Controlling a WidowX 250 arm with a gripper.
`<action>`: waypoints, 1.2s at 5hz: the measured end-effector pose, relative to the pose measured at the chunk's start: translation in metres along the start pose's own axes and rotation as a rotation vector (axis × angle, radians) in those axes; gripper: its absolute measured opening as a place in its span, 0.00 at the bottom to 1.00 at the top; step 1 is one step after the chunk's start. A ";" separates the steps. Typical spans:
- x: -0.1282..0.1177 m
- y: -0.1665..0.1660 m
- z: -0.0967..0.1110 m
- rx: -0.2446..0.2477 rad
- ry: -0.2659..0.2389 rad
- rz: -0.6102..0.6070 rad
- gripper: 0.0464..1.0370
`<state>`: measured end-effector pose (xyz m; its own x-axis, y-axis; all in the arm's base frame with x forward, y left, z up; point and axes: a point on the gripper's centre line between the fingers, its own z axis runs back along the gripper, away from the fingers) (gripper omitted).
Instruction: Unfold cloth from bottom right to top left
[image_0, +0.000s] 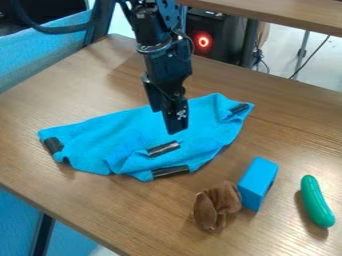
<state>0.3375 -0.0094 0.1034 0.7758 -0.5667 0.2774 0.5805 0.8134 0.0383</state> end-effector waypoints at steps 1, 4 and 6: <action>0.000 0.004 -0.013 0.022 0.063 -0.026 0.96; -0.002 -0.005 -0.054 0.020 0.199 -0.101 0.96; -0.001 -0.005 -0.057 0.008 0.202 -0.126 0.96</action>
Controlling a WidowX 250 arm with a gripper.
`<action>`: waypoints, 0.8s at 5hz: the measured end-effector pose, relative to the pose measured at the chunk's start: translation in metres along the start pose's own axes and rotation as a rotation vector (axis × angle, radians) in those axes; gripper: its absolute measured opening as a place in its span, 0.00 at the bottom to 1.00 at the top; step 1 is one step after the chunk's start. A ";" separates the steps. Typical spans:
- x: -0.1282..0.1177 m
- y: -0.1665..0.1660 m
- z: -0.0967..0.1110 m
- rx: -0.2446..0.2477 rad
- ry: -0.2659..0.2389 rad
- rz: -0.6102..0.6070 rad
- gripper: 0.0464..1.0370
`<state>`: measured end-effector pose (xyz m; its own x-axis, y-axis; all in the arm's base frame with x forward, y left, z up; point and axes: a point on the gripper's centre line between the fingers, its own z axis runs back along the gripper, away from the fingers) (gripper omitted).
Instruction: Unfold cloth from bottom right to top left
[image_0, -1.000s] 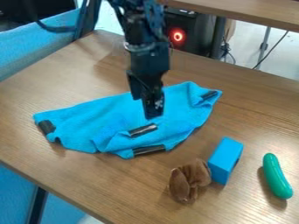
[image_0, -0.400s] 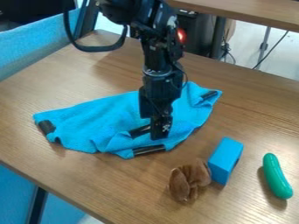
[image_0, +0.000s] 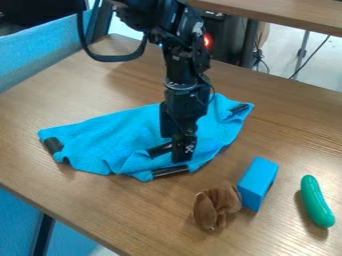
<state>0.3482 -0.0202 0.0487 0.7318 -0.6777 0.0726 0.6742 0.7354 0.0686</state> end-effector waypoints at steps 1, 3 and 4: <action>0.000 -0.002 0.000 -0.030 -0.013 -0.015 0.94; -0.003 -0.002 0.002 -0.076 -0.030 -0.076 0.44; -0.003 -0.003 0.002 -0.081 -0.032 -0.086 0.19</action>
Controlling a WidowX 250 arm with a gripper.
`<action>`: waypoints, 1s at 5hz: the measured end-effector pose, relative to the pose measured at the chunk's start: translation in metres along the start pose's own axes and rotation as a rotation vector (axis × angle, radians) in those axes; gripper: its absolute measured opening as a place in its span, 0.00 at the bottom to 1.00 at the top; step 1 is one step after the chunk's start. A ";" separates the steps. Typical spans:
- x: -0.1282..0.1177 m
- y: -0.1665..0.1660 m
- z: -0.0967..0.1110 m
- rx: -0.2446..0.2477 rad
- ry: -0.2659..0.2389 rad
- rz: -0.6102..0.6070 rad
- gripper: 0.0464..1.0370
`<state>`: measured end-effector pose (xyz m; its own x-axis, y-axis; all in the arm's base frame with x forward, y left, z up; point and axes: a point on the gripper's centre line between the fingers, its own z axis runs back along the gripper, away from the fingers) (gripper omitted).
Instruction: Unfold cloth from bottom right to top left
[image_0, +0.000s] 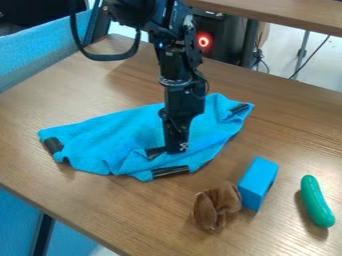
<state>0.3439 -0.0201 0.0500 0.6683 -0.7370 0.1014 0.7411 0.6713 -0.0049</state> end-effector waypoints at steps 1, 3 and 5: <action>0.000 0.000 0.001 -0.001 -0.003 -0.009 0.04; -0.002 -0.001 0.000 -0.012 -0.009 -0.020 0.00; -0.005 0.007 0.031 -0.028 -0.076 -0.008 0.00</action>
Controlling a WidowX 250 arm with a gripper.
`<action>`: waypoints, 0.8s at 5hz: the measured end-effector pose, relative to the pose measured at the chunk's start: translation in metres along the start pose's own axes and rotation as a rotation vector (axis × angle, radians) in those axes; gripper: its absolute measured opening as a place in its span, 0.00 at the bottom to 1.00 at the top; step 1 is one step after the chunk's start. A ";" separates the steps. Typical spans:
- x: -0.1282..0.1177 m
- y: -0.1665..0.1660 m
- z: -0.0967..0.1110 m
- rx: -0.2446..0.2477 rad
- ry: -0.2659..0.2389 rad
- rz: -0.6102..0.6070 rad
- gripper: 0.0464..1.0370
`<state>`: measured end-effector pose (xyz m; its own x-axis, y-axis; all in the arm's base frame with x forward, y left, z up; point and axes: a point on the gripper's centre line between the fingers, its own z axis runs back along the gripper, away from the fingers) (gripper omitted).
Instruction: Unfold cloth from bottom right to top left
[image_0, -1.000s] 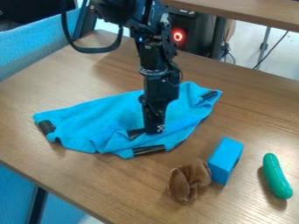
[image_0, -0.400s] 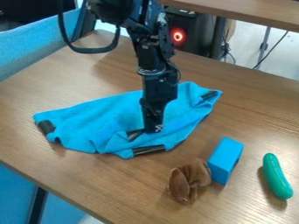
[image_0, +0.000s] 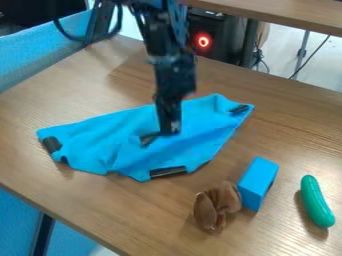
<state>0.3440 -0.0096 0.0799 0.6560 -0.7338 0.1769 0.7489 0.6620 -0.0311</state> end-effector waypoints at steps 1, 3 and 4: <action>0.008 0.016 0.030 -0.005 -0.049 0.015 0.00; 0.011 0.049 0.037 -0.131 0.088 0.018 0.00; 0.010 0.067 0.045 -0.166 0.169 0.037 0.00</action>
<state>0.3967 0.0342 0.1236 0.6794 -0.7338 0.0062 0.7201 0.6650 -0.1979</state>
